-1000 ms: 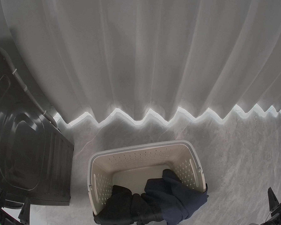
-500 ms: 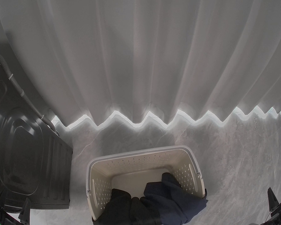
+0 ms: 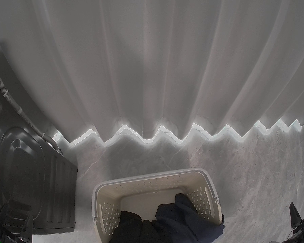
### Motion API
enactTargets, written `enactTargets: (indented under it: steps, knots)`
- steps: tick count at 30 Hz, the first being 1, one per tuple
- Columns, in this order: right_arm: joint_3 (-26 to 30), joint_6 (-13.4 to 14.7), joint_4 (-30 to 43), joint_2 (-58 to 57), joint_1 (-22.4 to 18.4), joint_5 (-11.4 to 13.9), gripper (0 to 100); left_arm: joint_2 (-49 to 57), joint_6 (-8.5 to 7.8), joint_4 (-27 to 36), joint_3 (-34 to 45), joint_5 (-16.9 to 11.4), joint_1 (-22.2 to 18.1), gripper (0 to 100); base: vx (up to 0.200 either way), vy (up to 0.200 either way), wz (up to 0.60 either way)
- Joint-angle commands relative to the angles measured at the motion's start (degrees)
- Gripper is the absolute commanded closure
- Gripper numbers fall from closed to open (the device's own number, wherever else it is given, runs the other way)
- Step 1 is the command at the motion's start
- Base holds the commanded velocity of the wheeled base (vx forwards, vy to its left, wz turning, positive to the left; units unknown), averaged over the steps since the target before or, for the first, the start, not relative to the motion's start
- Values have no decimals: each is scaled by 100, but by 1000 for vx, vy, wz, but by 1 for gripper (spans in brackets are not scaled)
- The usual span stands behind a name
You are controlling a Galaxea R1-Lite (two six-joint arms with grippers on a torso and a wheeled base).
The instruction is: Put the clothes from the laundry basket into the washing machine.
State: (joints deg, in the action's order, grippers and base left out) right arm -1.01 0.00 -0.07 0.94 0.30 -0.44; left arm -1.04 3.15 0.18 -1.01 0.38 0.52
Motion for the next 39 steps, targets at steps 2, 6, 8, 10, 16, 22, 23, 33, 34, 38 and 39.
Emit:
enactTargets:
  steps: [2,6,8,10,16,22,23,33,34,38,39]
  knots:
    - [101,0,-1,-94,5,0,0,86,2,-1,92,-3,0,0,0,0,0]
    - [101,0,-1,-94,5,0,0,86,2,-1,92,-3,0,0,150,0,0]
    - [101,0,-1,-94,5,0,0,86,2,-1,92,6,0,0,200,0,0]
    - [101,0,-1,-94,5,0,0,86,11,-1,92,6,0,0,100,0,0]
    - [101,0,-1,-94,5,0,0,86,11,-1,92,6,0,0,0,0,0]
    - [101,0,-1,-94,5,0,0,86,11,-1,92,6,0,0,0,0,0]
    - [101,0,-1,-94,5,0,0,86,11,-1,92,6,0,0,0,0,0]
    - [101,0,-1,-94,5,0,0,86,11,-1,92,6,0,0,0,0,0]
    - [101,0,-1,-94,5,0,0,86,11,-1,92,6,0,0,0,0,0]
    - [101,0,-1,-94,5,0,0,86,2,-1,92,6,0,0,0,0,0]
    - [101,0,-1,-94,5,0,0,86,2,-1,92,-3,0,0,0,0,0]
